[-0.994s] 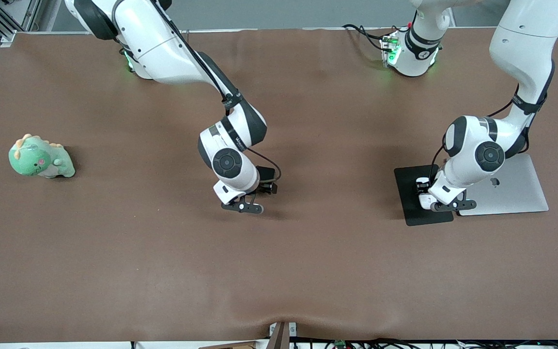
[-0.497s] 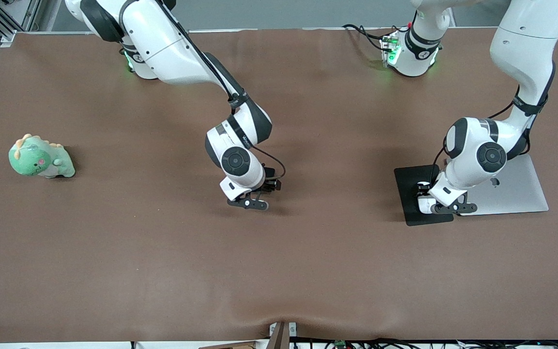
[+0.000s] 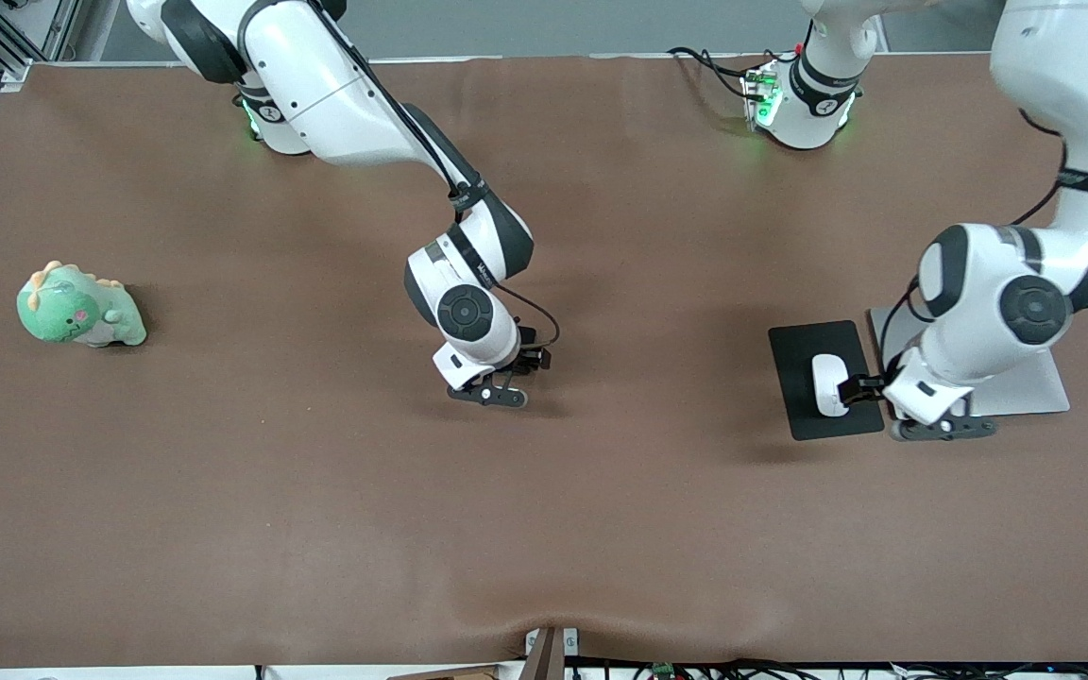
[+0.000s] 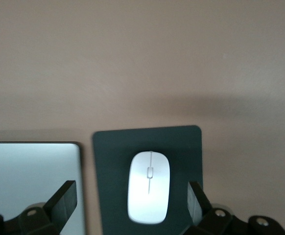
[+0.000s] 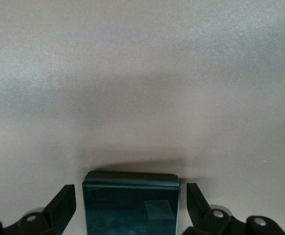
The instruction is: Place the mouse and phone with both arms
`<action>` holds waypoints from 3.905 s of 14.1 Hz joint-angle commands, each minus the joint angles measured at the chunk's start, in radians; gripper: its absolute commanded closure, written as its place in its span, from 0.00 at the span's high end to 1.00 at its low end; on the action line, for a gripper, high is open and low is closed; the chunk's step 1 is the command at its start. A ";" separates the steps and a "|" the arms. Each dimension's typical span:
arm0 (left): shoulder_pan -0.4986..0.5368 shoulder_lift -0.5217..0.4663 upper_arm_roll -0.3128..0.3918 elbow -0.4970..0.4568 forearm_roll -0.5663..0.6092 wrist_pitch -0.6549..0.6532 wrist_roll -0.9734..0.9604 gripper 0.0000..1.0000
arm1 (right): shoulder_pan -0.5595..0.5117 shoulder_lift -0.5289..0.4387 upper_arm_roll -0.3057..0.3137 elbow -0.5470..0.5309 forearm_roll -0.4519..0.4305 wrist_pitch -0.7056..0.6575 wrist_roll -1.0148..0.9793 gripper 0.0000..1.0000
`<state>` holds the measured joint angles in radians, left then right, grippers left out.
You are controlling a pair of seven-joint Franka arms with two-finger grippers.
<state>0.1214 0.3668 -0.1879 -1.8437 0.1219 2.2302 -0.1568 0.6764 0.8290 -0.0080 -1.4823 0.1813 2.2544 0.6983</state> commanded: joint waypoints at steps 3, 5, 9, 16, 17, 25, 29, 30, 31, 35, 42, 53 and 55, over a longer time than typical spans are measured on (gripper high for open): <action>0.014 -0.023 -0.008 0.326 0.019 -0.360 0.010 1.00 | 0.016 0.022 -0.007 0.026 -0.052 -0.001 0.024 0.28; 0.012 -0.044 -0.010 0.426 0.019 -0.487 0.013 1.00 | 0.002 0.002 -0.009 0.027 -0.048 -0.009 0.026 0.16; 0.014 -0.169 -0.013 0.426 0.004 -0.639 0.036 1.00 | -0.133 -0.128 -0.003 0.011 -0.043 -0.146 -0.017 0.13; -0.087 -0.368 0.054 0.301 -0.030 -0.678 0.054 1.00 | -0.483 -0.338 -0.007 -0.088 -0.046 -0.335 -0.391 0.13; -0.138 -0.405 0.102 0.264 -0.033 -0.678 0.071 1.00 | -0.521 -0.344 -0.010 -0.117 -0.054 -0.329 -0.434 0.13; -0.192 -0.431 0.170 0.259 -0.062 -0.709 0.109 1.00 | -0.803 -0.352 -0.012 -0.344 -0.132 -0.176 -0.749 0.13; -0.197 -0.427 0.170 0.261 -0.085 -0.709 0.091 1.00 | -0.839 -0.379 -0.012 -0.510 -0.135 -0.012 -0.802 0.14; -0.197 -0.427 0.170 0.262 -0.084 -0.709 0.089 1.00 | -0.854 -0.380 -0.012 -0.524 -0.135 0.002 -0.835 0.15; -0.197 -0.427 0.170 0.262 -0.082 -0.709 0.089 1.00 | -0.876 -0.374 -0.012 -0.524 -0.137 0.007 -0.897 0.15; -0.197 -0.416 0.170 0.262 -0.084 -0.709 0.091 1.00 | -0.920 -0.372 -0.012 -0.582 -0.137 0.088 -1.019 0.18; -0.187 -0.402 0.174 0.325 -0.084 -0.750 0.100 1.00 | -0.913 -0.357 -0.015 -0.616 -0.137 0.171 -1.010 1.00; -0.187 -0.408 0.173 0.328 -0.085 -0.776 0.102 1.00 | -0.755 -0.612 -0.006 -0.442 -0.138 -0.218 -0.830 1.00; -0.187 -0.410 0.173 0.328 -0.085 -0.787 0.102 1.00 | -0.741 -0.684 -0.006 -0.367 -0.138 -0.335 -0.829 1.00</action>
<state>-0.0650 -0.0486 -0.0203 -1.5431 0.0511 1.4766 -0.0676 -0.0705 0.2196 -0.0166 -1.8933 0.0552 2.0095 -0.1563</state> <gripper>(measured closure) 0.000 0.000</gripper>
